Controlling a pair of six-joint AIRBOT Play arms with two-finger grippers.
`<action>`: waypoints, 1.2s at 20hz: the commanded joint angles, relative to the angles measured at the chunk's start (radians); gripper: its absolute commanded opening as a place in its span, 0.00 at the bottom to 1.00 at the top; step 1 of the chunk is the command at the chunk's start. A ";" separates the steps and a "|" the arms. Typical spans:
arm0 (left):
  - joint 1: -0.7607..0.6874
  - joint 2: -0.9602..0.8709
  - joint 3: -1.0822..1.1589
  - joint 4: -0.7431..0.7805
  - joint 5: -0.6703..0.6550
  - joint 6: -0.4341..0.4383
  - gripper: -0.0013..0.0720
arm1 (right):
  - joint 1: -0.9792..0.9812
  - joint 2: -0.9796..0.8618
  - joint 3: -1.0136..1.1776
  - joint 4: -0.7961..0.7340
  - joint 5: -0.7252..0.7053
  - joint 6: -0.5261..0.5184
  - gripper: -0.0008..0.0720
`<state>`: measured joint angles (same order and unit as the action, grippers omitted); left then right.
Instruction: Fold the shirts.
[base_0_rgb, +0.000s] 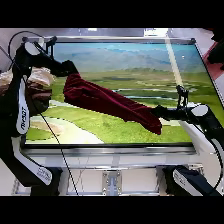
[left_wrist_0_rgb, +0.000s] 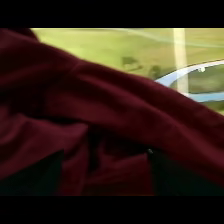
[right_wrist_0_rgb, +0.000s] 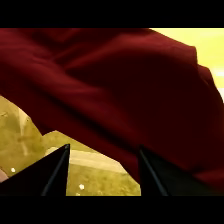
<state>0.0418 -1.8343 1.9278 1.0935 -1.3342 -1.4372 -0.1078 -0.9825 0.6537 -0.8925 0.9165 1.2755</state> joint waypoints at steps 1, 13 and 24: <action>0.046 -0.041 -0.044 0.101 -0.038 -0.030 0.85 | 0.029 0.001 -0.036 0.045 -0.026 0.020 0.65; 0.068 -0.123 -0.037 0.220 -0.100 -0.131 0.84 | 0.029 0.001 -0.036 0.045 -0.025 0.046 0.65; 0.072 -0.197 -0.011 0.070 -0.087 -0.138 0.84 | 0.028 0.001 -0.036 0.044 -0.004 0.063 0.65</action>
<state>0.1120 -2.0220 1.8988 1.1175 -1.3930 -1.5723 -0.0803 -0.9817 0.6178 -0.8463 0.9043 1.3354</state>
